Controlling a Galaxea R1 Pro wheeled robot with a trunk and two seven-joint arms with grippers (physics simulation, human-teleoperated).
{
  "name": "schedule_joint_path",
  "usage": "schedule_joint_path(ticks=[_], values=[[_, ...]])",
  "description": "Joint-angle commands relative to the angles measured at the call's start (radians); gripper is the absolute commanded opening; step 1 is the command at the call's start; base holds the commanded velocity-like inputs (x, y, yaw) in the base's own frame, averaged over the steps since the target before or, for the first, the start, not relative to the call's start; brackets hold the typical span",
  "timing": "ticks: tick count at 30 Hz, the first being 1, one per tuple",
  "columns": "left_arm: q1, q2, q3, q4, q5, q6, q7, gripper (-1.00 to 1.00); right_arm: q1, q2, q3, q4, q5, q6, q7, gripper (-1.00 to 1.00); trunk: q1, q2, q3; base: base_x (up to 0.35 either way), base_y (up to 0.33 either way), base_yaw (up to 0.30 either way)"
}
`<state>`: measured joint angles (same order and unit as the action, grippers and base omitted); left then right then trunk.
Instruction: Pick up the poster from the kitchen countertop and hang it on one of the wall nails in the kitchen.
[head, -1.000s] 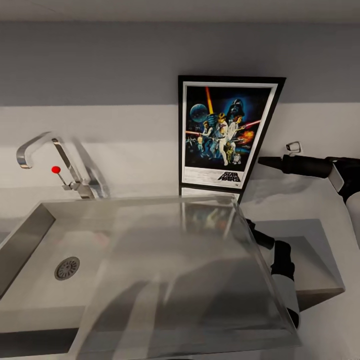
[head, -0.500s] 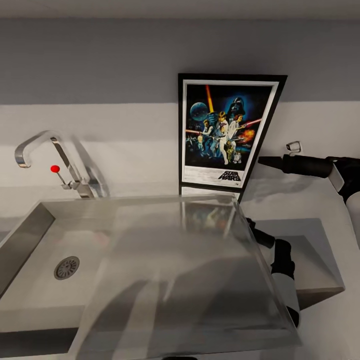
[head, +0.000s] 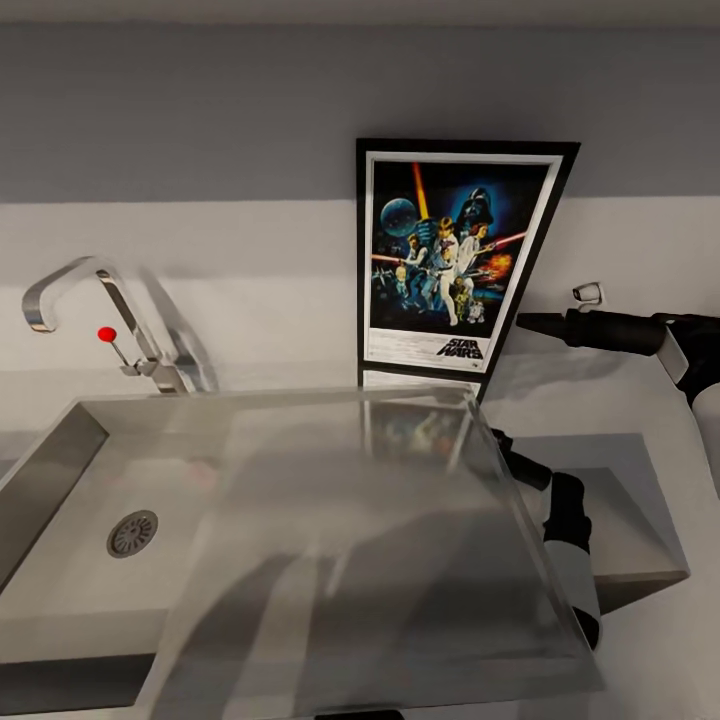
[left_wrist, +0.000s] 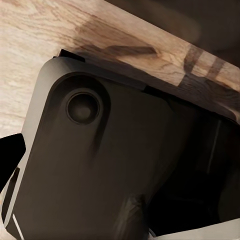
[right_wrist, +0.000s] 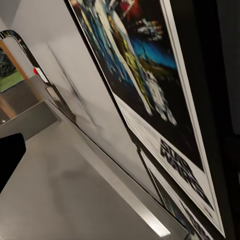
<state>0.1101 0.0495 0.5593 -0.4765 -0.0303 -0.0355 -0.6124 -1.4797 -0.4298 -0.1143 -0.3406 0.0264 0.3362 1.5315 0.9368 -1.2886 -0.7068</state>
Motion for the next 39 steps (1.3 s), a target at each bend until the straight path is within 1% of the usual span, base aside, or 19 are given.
schedule_joint_path(ticks=[1,8,18,26,34,39], values=[[0.0,0.0,0.004,-0.001,-0.003,-0.003,-0.005,1.0,-0.001,0.0,-0.004,0.0,0.003,0.011,0.004,1.0,0.0,0.0,-0.001,0.0,0.0,0.0],[0.0,0.0,0.004,-0.001,-0.003,-0.003,-0.005,1.0,-0.001,-0.001,-0.004,0.0,0.003,0.011,0.004,1.0,0.0,0.0,-0.002,0.0,0.0,0.0],[0.0,0.0,0.004,-0.001,-0.003,-0.003,-0.005,1.0,-0.001,-0.001,-0.004,0.0,0.003,0.011,0.004,1.0,0.0,0.0,-0.013,0.0,0.0,0.0],[0.0,0.0,0.004,-0.001,-0.003,-0.003,-0.004,1.0,-0.001,-0.001,-0.004,-0.001,0.003,0.011,0.004,1.0,0.0,0.0,-0.015,0.0,0.0,0.0],[0.0,0.0,0.004,-0.001,-0.003,-0.003,-0.004,1.0,-0.001,-0.01,-0.005,-0.001,0.002,0.011,0.004,1.0,0.0,0.0,-0.018,0.0,0.0,0.0],[0.0,0.0,0.004,-0.001,-0.003,-0.003,-0.005,1.0,-0.001,-0.022,-0.006,0.0,0.001,0.011,0.004,1.0,0.0,0.0,-0.025,0.0,0.0,0.0]])
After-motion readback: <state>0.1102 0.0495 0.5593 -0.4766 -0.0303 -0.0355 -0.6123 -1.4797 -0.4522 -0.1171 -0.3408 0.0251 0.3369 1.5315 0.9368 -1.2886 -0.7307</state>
